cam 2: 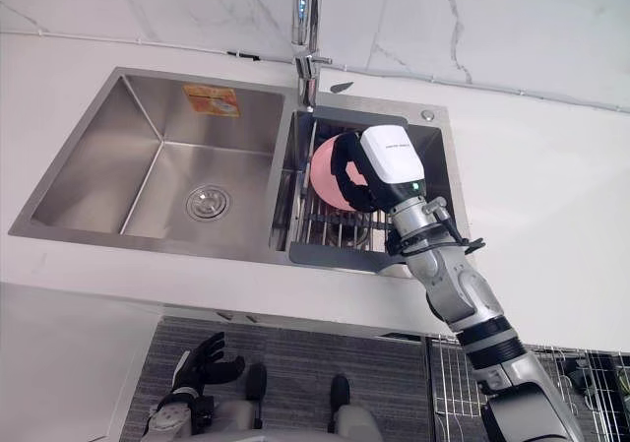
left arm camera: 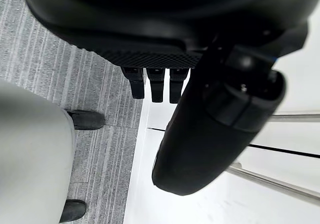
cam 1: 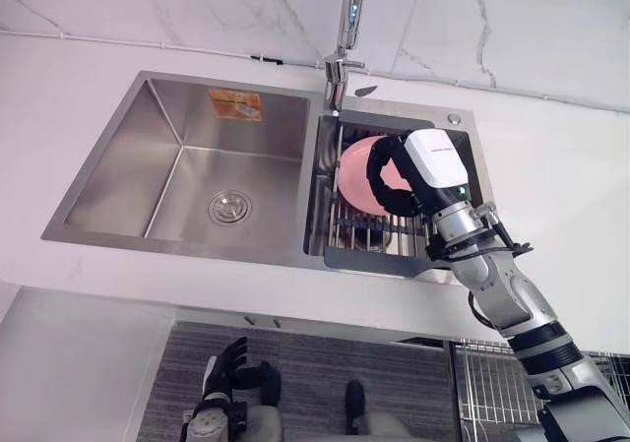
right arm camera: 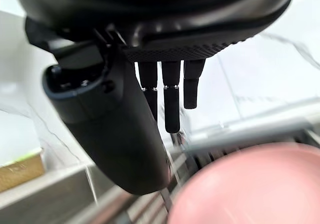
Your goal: Walk over to the sink, pick up the cup, carry it to the dishwasher, place the cup inside the dishwasher, then close the dishwasher door
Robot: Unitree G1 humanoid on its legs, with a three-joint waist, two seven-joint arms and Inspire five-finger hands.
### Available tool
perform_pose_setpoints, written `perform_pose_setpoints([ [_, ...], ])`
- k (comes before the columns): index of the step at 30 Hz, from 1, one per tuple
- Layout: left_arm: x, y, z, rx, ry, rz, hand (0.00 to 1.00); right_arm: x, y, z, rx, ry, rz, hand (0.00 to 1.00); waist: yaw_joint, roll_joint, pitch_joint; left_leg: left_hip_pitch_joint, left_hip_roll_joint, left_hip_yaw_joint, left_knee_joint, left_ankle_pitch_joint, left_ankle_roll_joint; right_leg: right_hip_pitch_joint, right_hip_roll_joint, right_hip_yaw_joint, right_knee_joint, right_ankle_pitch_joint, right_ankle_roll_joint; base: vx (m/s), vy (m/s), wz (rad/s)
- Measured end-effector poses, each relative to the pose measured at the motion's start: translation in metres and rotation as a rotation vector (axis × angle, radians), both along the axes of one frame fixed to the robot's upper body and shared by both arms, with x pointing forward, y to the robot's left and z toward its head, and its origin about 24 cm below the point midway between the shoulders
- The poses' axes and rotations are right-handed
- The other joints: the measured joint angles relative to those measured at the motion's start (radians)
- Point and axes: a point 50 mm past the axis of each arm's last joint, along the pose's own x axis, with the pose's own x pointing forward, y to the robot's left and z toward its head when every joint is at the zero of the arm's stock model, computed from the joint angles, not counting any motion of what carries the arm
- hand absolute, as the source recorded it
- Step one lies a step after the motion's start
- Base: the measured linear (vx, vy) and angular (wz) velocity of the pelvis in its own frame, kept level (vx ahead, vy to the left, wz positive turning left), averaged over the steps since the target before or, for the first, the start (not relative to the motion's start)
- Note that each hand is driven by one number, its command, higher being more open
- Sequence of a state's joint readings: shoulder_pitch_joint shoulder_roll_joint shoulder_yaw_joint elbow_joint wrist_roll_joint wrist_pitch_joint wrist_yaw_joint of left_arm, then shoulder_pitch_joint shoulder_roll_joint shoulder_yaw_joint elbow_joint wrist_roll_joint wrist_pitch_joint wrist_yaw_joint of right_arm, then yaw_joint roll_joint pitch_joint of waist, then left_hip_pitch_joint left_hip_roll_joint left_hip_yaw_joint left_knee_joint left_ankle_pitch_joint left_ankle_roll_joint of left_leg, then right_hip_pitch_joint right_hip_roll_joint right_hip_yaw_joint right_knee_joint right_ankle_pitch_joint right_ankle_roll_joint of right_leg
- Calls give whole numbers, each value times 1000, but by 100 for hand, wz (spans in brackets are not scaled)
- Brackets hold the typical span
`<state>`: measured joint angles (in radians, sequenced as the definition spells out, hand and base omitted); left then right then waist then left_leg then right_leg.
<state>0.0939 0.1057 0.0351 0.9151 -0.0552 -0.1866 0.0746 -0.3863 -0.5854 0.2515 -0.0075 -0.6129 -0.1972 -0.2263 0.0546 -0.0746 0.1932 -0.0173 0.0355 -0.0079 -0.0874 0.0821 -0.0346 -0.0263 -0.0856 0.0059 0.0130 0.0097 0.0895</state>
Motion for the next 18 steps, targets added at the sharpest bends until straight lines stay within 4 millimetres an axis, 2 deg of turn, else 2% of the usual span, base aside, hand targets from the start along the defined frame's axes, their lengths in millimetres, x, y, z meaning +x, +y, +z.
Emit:
perform_pose_setpoints([
  [5,-1,0,0,2,4,1,90,-4,4,6,0,-29,30,30,-1,-1,-2,3,2,7,-5,2,-2,1,0,6,-4,1,-1,-61,-6,-5],
  [6,-1,0,-1,3,6,0,90,-4,4,5,0,-28,30,90,-2,-2,-3,3,1,9,-5,3,-4,1,1,5,-6,1,-1,-55,-11,-3],
  [11,-3,1,-2,8,19,-5,90,-7,1,-6,5,12,20,90,-13,-5,-12,4,-4,7,-4,5,-5,9,0,1,-16,1,-1,-17,-4,0],
  [18,-8,3,-5,13,46,-4,90,-20,-8,-38,50,128,-27,90,-24,-13,-40,4,-5,5,0,6,-5,11,0,-2,-18,1,0,0,0,0],
])
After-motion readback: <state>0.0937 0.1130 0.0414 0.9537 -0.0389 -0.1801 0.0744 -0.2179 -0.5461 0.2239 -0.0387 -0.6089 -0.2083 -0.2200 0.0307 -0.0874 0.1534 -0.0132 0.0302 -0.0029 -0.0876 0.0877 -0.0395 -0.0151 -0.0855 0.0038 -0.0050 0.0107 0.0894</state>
